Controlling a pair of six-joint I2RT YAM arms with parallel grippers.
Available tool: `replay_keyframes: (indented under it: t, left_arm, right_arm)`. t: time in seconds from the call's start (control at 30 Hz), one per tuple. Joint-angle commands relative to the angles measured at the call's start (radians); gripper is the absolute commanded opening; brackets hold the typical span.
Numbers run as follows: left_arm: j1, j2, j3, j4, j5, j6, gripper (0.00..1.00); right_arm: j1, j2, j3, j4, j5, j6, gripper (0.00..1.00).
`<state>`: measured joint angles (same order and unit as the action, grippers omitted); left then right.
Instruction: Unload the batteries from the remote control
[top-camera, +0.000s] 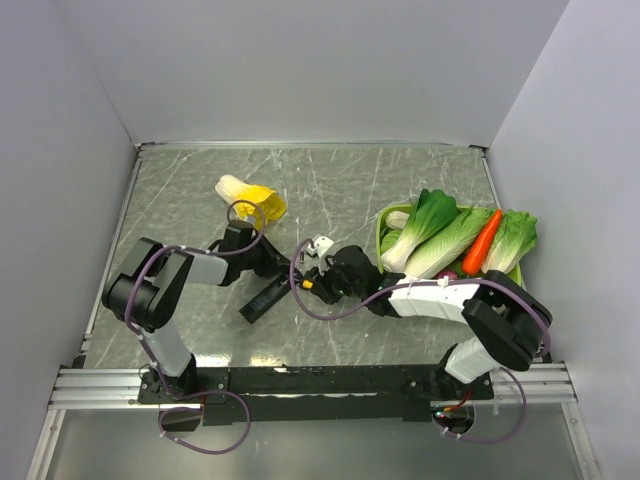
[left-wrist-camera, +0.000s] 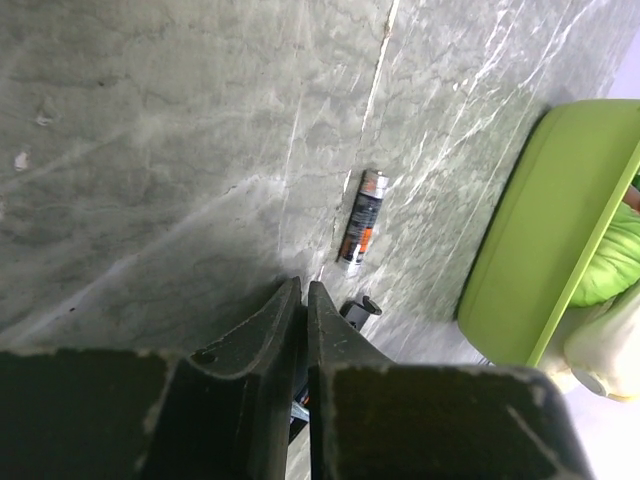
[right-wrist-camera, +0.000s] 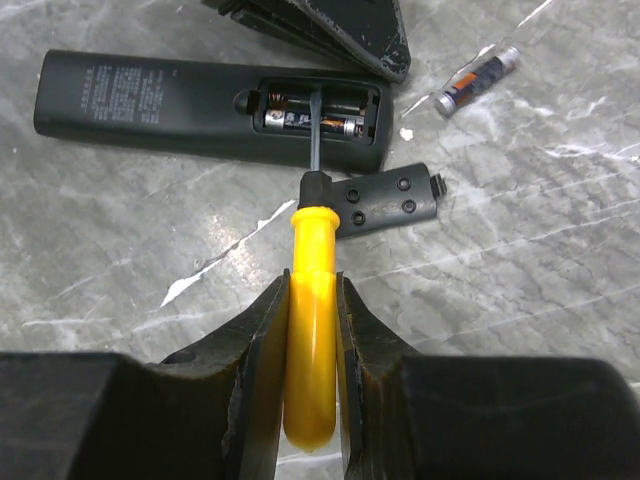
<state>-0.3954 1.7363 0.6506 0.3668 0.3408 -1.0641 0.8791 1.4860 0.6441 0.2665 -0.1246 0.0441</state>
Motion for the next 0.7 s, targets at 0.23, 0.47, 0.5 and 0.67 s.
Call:
replay_keyframes:
  t: [0.23, 0.47, 0.5, 0.67]
  left_arm:
    - [0.01, -0.103, 0.116, -0.405, -0.124, 0.094, 0.2]
    - [0.079, -0.181, 0.052, -0.462, -0.183, 0.131, 0.2]
    - [0.079, -0.19, 0.038, -0.468, -0.189, 0.135, 0.2]
    - [0.081, -0.247, -0.017, -0.471, -0.151, 0.141, 0.19]
  right_arm:
    - [-0.003, -0.082, 0.175, -0.171, 0.006, -0.033, 0.0]
    - [-0.02, -0.095, 0.281, -0.36, 0.017, -0.063, 0.0]
    - [-0.026, -0.087, 0.296, -0.425, 0.016, -0.053, 0.0]
    - [-0.038, -0.113, 0.338, -0.532, 0.008, -0.007, 0.0]
